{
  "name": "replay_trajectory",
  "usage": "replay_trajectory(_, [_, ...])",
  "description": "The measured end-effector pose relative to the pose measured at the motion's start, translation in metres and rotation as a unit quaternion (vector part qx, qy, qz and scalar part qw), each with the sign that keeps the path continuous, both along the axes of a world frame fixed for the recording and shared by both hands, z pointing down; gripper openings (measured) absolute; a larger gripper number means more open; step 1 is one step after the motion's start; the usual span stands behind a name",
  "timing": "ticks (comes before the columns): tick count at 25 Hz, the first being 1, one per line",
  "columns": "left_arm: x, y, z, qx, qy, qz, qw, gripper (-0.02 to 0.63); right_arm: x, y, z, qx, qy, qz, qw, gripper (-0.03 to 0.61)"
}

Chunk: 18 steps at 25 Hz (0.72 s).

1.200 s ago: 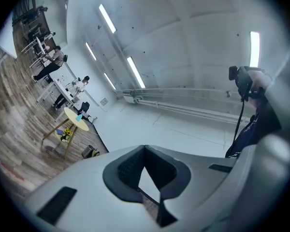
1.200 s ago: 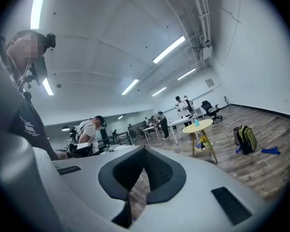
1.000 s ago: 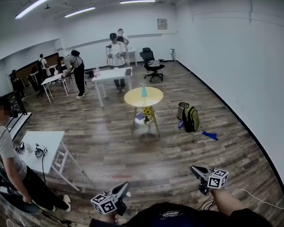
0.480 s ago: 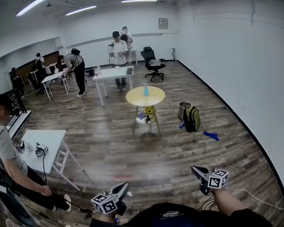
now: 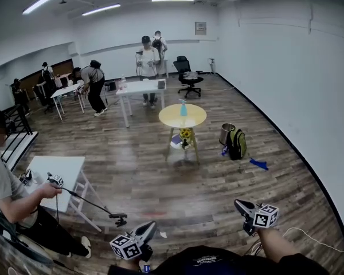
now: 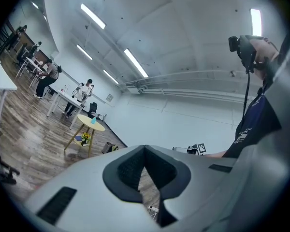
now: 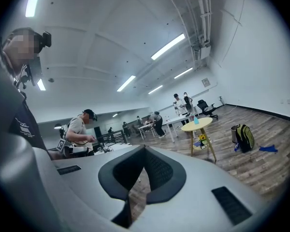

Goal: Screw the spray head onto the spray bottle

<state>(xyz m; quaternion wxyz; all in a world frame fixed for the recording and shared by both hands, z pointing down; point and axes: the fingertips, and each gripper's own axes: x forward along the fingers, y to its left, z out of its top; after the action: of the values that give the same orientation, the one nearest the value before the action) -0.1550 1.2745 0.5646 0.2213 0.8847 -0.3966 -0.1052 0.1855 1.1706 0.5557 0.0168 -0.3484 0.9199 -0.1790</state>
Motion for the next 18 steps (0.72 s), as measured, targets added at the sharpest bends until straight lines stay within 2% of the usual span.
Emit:
replay_trajectory(8, [-0.049, -0.018, 0.015, -0.008, 0.004, 0.013, 0.9999, 0.012, -0.047, -0.009, 0.012, -0.005, 0.008, 0.012, 1.000, 0.020])
replay_trajectory(18, [-0.035, -0.068, 0.020, -0.022, 0.003, 0.013, 0.9997, 0.012, -0.039, -0.067, 0.021, -0.017, 0.003, 0.007, 1.000, 0.020])
